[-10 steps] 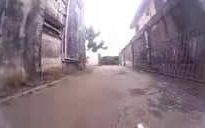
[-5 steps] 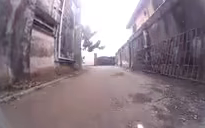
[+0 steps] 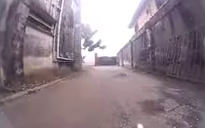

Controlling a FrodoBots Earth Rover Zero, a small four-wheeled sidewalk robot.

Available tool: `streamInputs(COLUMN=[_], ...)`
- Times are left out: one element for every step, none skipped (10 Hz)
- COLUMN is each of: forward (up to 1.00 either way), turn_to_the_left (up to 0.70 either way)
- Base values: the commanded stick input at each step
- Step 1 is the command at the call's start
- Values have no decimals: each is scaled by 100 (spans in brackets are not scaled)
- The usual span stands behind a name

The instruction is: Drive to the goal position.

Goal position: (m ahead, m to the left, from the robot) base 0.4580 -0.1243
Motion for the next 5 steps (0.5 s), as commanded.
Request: streamInputs(forward=[70, 70, 70, 70, 70], turn_to_the_left=[0, 0, 0, 0, 0])
